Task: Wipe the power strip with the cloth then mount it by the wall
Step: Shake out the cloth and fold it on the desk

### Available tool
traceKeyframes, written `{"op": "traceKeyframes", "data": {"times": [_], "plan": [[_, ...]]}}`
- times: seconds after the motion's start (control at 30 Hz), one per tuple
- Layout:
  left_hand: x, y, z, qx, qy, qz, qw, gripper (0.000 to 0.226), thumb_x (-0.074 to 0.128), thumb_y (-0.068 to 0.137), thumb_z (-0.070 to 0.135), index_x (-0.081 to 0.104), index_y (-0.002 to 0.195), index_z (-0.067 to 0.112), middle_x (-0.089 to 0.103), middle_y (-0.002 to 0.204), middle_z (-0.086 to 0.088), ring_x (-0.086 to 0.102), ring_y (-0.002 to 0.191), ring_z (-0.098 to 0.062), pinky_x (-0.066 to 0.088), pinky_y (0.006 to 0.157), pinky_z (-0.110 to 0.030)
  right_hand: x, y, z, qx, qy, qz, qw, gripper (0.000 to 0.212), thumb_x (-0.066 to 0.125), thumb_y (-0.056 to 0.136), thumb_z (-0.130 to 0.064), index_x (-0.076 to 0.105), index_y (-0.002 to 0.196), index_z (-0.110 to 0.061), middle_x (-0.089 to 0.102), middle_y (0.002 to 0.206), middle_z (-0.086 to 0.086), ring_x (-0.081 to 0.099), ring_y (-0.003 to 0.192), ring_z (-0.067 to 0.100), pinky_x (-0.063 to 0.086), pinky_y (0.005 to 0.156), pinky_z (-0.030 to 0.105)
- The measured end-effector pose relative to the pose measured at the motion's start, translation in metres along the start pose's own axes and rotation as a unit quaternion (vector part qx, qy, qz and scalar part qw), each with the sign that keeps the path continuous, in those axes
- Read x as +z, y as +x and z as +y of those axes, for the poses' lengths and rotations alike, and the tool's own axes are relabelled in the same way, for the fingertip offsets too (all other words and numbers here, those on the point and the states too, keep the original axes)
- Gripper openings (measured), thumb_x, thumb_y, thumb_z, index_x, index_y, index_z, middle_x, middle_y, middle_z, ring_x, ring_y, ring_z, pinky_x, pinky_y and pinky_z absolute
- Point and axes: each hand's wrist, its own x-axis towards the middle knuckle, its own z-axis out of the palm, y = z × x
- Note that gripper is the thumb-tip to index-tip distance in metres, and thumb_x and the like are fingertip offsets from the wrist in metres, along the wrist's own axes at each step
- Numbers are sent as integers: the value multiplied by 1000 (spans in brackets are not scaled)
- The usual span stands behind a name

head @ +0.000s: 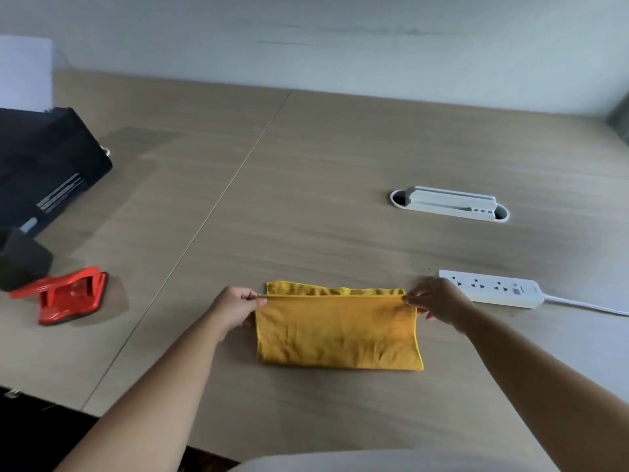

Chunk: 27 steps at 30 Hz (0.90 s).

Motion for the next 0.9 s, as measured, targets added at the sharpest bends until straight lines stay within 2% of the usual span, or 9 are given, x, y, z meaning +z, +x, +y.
{"op": "traceKeyframes", "data": {"times": [0.1,0.23,0.3,0.37,0.43,0.5,0.67,0.8,0.9], "plan": [[11,10,7,52,-27,97,994,6,68,84,16,66,82,11,63,82,-9,55,60,-17,54,50,-24,5,10,-3,-8,-1,61,998,13,73,78,-18,73,84,-7,68,71,9,60,62,19,49,64,31],[26,14,9,72,98,158,980,26,73,78,27,64,100,17,62,98,-1,62,95,-23,48,84,-32,14,3,5,-12,-49,74,996,22,71,80,-24,68,96,-10,69,95,6,64,91,22,42,75,25],[36,10,11,98,183,184,961,34,71,78,28,58,109,19,58,110,-2,58,104,-22,48,87,-35,20,-11,13,-4,-59,85,995,16,70,80,-25,67,89,-13,70,93,6,62,86,19,41,72,25],[56,1,20,142,214,210,943,24,67,80,26,57,101,20,58,108,-2,58,101,-23,48,80,-35,28,-28,21,18,-70,93,993,15,67,81,-30,63,76,-17,69,84,5,61,78,20,42,66,26],[86,-9,35,187,226,178,939,12,64,82,27,57,89,19,63,98,0,60,92,-23,44,71,-31,38,-45,28,48,-83,83,992,27,64,81,-39,58,69,-16,67,76,4,62,74,23,46,62,29],[124,-17,55,217,258,94,937,13,60,84,33,56,80,21,67,91,1,62,87,-22,41,65,-28,47,-59,33,62,-97,66,991,35,61,80,-46,61,70,-12,67,73,4,61,71,23,47,60,31],[208,-20,95,216,333,-56,916,26,55,87,45,56,78,20,68,94,-6,63,90,-27,43,67,-30,56,-76,46,46,-88,63,993,26,62,80,-42,56,65,-22,64,71,-2,62,74,23,42,58,27],[243,-12,104,177,432,-32,884,42,53,88,49,63,95,10,66,107,-11,62,99,-31,43,69,-33,60,-78,54,33,-104,66,992,15,59,83,-37,63,78,-24,68,82,-2,62,76,19,43,59,26],[255,-12,106,186,475,-15,860,30,47,93,35,64,96,10,68,107,-11,64,97,-30,45,68,-32,59,-77,56,21,-111,57,992,12,57,83,-32,64,82,-22,68,85,-2,63,78,20,44,61,25]]}}
